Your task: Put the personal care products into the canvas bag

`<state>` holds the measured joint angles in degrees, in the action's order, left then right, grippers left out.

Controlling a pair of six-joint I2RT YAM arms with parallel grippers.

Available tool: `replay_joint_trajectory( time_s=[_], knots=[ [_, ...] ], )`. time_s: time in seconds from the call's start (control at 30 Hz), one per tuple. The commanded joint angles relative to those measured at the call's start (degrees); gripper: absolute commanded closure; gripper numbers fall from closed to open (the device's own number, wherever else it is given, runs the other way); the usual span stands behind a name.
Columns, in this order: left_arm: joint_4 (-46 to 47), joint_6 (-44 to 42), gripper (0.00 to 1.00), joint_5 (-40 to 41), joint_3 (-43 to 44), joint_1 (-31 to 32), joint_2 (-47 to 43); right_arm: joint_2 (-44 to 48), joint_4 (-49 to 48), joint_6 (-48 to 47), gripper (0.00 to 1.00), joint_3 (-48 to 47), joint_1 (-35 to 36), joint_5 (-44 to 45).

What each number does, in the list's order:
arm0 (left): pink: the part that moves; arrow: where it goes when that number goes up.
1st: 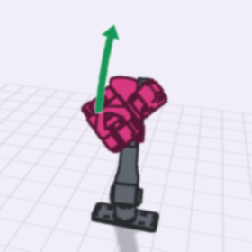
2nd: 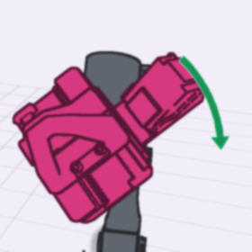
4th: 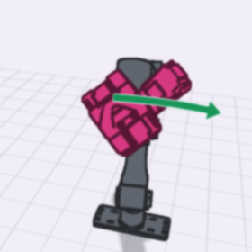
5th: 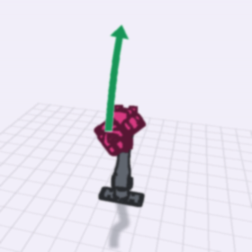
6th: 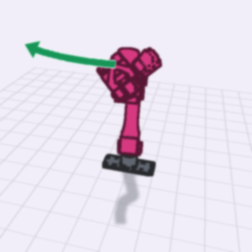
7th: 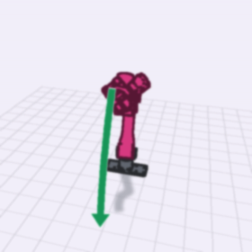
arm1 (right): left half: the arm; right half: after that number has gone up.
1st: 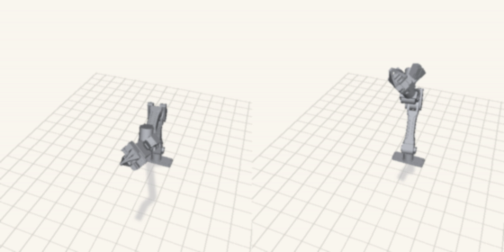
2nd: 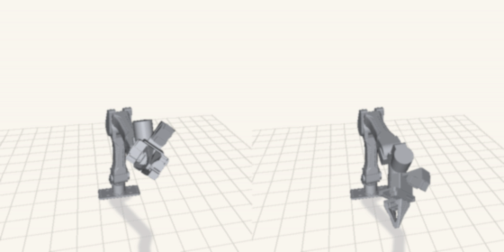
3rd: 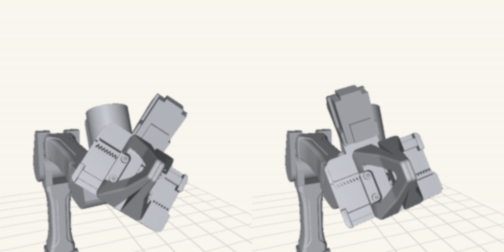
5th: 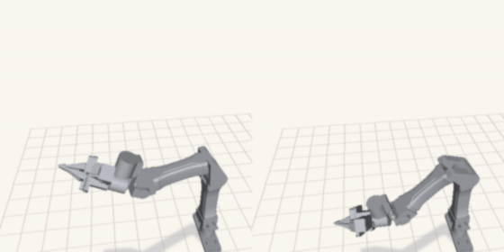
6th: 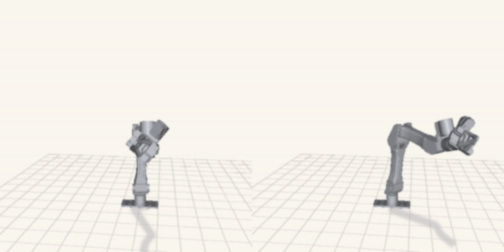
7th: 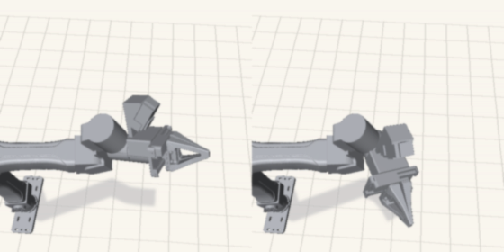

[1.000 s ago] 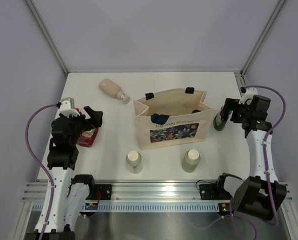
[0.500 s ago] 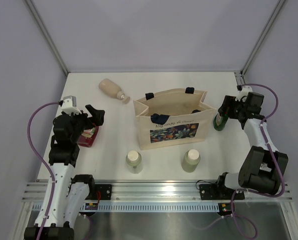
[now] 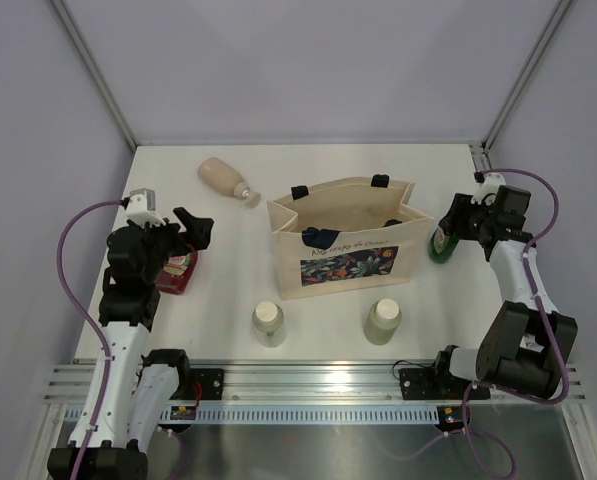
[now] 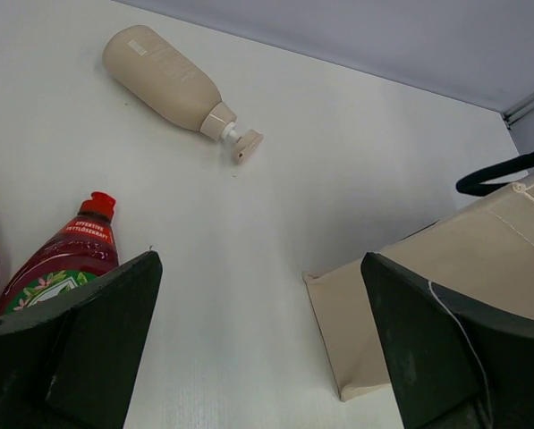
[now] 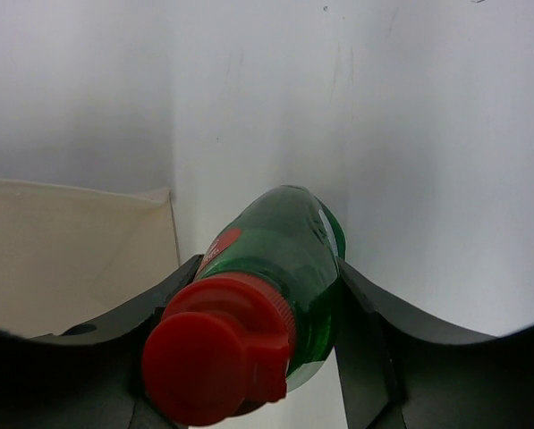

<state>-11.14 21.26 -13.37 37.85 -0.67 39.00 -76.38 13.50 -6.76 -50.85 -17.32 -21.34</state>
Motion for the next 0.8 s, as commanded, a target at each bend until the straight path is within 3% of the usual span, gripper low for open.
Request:
replay_joint_trajectory(
  time_s=[0.0, 0.3, 0.53, 0.77],
  knots=[
    [4.28, 0.37, 0.01, -4.03, 0.21, 0.05, 0.55, 7.38, -3.83, 2.01, 1.0, -5.4, -0.69, -3.44],
    [5.86, 0.81, 0.01, -5.97, -1.28, 0.05, 0.2, 15.73, -0.84, 8.41, 1.0, -15.4, -0.78, -6.78],
    [6.22, 1.24, 0.01, -7.46, -1.11, 0.05, 0.28, 12.23, -0.66, 12.3, 1.0, -30.61, 0.09, -10.99],
    [5.07, 1.51, 0.01, -7.99, -0.75, 0.05, 0.55, 9.23, 0.3, 12.39, 1.0, -38.09, 10.8, -13.11]
  ],
)
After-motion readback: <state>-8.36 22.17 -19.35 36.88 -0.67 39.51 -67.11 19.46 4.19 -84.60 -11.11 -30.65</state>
